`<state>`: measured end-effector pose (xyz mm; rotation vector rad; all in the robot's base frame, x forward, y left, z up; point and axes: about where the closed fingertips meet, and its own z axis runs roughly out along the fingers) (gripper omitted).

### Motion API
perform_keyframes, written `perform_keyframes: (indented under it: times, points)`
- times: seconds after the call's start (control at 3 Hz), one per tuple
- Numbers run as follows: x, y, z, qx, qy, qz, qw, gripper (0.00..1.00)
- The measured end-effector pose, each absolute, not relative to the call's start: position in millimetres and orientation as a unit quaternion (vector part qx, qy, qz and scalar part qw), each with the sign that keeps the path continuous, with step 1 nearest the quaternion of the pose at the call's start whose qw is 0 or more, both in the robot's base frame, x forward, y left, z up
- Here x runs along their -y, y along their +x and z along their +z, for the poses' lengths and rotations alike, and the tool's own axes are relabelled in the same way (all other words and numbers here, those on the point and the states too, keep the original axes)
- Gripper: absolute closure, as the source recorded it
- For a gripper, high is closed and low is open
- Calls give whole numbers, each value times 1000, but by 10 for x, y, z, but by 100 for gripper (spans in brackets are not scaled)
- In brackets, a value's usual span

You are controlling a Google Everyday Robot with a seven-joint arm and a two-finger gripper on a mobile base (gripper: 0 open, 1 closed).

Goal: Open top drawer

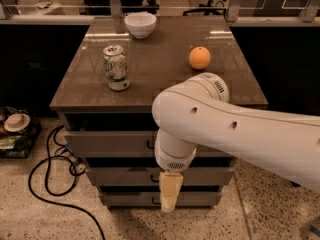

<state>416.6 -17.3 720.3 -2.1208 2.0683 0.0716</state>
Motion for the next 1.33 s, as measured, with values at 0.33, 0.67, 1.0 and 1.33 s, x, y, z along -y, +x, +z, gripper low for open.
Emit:
perform_keyframes:
  times: [0.33, 0.67, 1.0, 1.33]
  points:
    - [329, 4167, 7159, -701, -711, 0, 51, 0]
    - [361, 4227, 7043, -696, -717, 5, 41, 0]
    - [339, 4282, 6891, -692, -721, 18, 44, 0]
    - [333, 4339, 6792, -690, -723, 21, 43, 0]
